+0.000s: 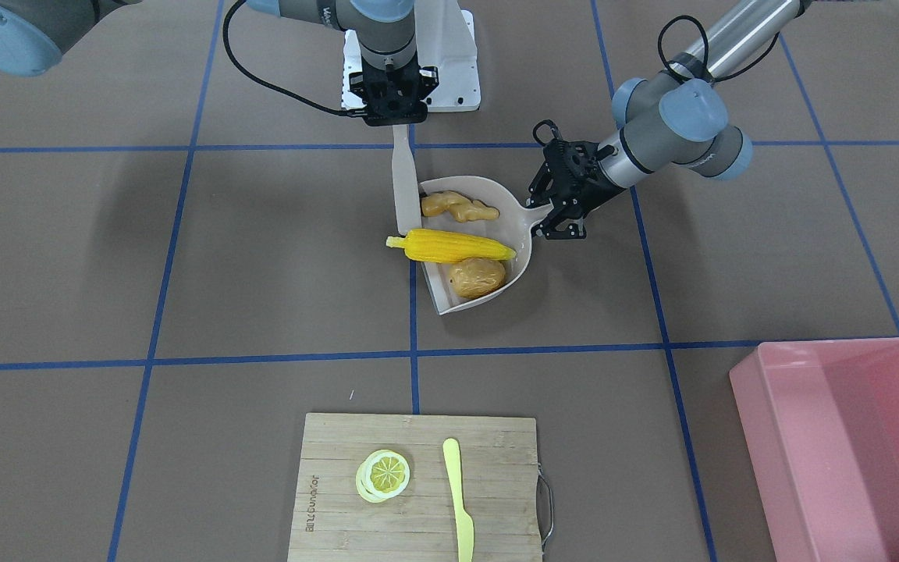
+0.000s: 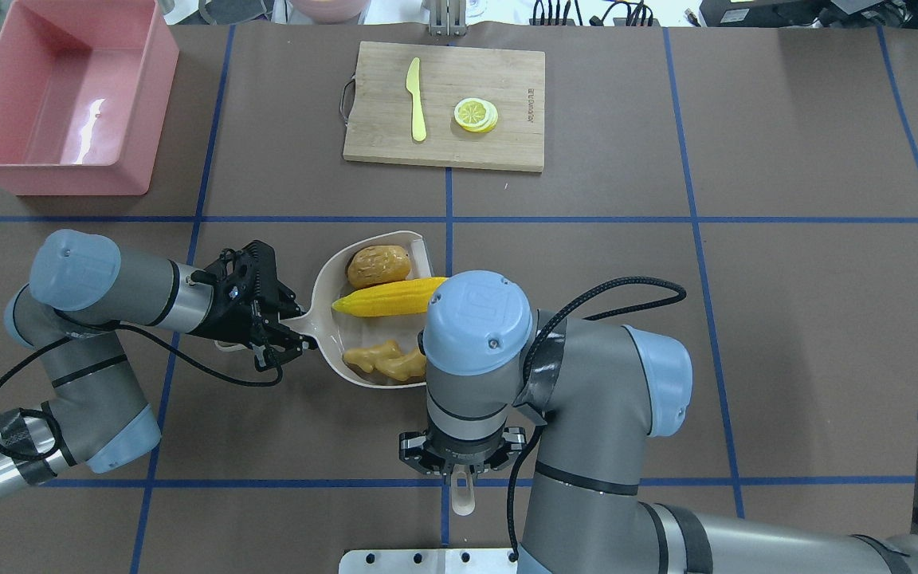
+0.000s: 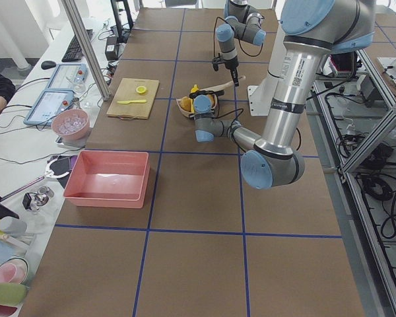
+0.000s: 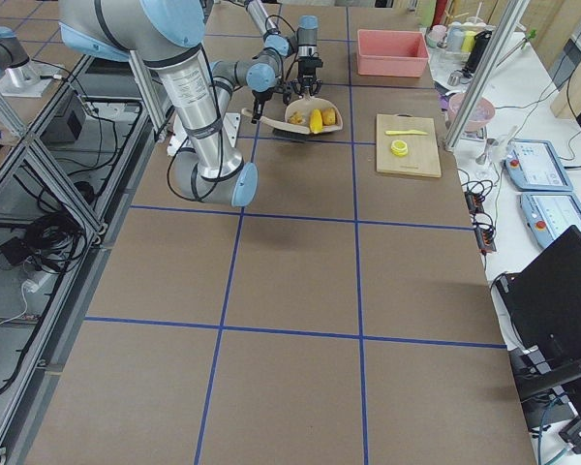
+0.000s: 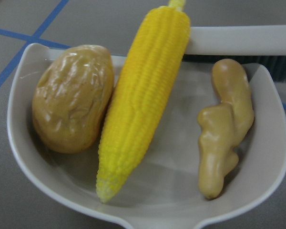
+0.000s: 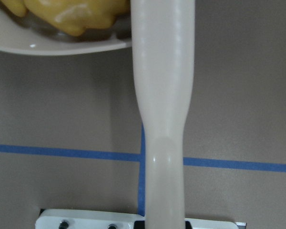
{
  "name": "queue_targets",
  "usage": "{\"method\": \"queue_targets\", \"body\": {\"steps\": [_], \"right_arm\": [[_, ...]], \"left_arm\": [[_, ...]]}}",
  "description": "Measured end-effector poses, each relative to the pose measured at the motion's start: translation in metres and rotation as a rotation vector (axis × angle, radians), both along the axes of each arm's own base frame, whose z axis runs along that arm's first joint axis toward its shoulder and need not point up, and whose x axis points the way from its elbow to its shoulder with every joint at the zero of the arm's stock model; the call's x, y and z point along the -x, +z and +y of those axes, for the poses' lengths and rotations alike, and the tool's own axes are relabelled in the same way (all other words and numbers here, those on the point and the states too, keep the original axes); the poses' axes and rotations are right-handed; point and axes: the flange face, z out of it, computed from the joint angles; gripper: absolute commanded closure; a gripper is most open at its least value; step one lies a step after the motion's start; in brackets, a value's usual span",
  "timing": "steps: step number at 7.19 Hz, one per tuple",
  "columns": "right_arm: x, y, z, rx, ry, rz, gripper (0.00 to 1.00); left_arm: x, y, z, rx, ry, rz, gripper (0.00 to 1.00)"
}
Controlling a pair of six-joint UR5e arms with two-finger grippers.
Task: Sweep and dump trash into bin
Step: 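Sweep the ginger fully into the dustpan with the brush, then lift the dustpan toward the pink bin with left gripper while right returns brush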
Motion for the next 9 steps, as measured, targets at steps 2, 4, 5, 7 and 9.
{"method": "queue_targets", "body": {"steps": [2,4,5,7,9], "right_arm": [[-0.035,0.009,-0.023,0.028,0.021,0.006,1.00],[-0.078,0.039,-0.036,0.031,0.051,0.033,1.00],[-0.102,0.058,-0.044,0.033,0.074,0.047,1.00],[-0.149,0.098,-0.064,0.002,0.089,0.072,1.00],[-0.208,0.157,-0.080,-0.060,0.061,0.105,1.00]], "left_arm": [[0.006,-0.014,0.002,-0.017,-0.001,0.024,1.00],[0.018,-0.028,0.006,-0.038,-0.007,0.052,1.00],[0.028,-0.031,0.008,-0.043,-0.015,0.060,1.00],[0.064,-0.031,-0.006,-0.051,-0.069,0.067,1.00],[0.107,-0.037,-0.040,-0.061,-0.160,0.075,1.00]]}}
